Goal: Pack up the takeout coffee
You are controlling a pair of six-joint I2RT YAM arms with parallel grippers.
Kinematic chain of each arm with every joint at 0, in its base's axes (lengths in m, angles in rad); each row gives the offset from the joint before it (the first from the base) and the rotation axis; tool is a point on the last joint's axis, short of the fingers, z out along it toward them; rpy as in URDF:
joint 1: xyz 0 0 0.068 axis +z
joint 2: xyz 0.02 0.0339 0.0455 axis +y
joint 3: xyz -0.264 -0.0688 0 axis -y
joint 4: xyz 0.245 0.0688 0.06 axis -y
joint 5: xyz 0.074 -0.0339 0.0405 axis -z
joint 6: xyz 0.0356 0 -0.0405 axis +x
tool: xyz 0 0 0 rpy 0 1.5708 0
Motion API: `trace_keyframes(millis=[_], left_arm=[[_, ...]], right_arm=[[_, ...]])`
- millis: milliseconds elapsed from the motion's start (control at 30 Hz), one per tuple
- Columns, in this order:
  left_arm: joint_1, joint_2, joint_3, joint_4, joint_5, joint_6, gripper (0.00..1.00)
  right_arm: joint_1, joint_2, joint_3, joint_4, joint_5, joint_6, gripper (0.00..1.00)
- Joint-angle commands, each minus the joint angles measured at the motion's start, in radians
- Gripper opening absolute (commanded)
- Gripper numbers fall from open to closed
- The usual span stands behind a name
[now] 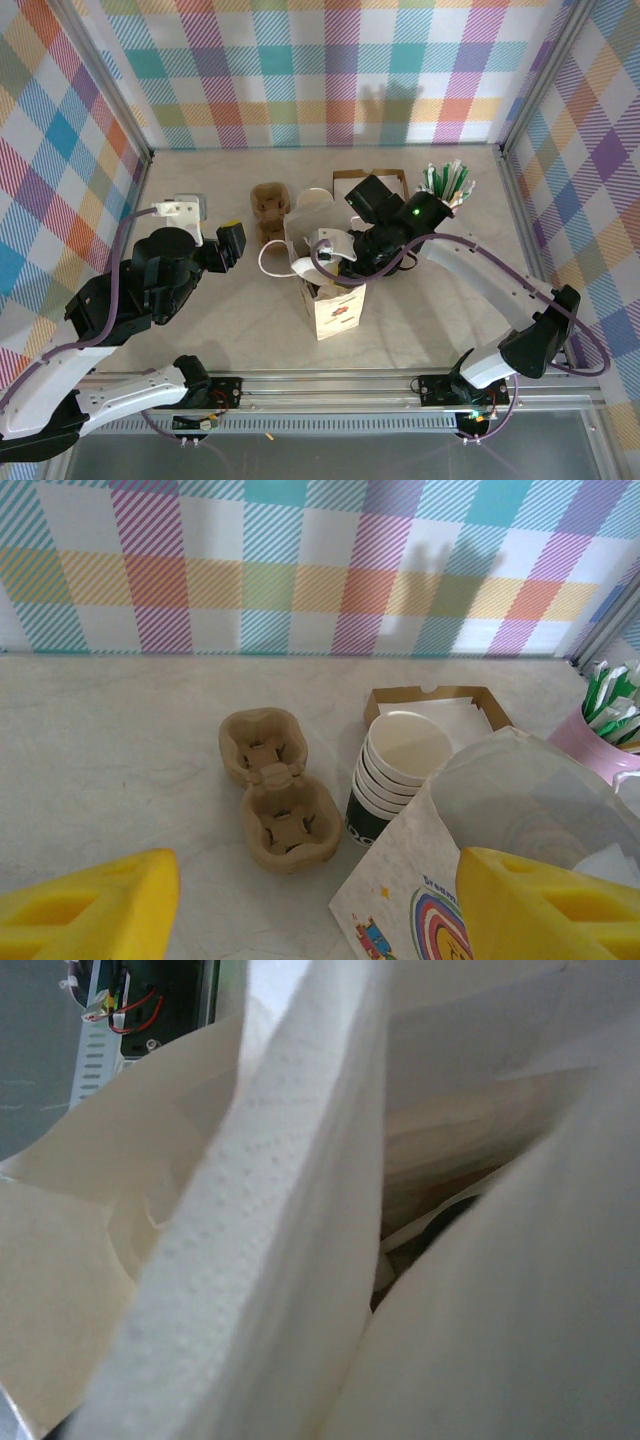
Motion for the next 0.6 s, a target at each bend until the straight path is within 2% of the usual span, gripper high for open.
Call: trace_keyframes(millis=[0, 433, 567], left_arm=[[0.015, -0.012, -0.013, 0.024, 0.006, -0.006, 0.73], [0.015, -0.03, -0.024, 0.019, 0.005, -0.022, 0.73], [0.014, -0.033, -0.026, 0.018, 0.004, -0.028, 0.72]], right_arm=[[0.007, -0.011, 0.021, -0.016, 0.003, -0.01, 0.39], [0.007, -0.044, 0.055, 0.059, 0.001, -0.009, 0.5], [0.006, -0.054, 0.057, 0.088, 0.008, 0.008, 0.48]])
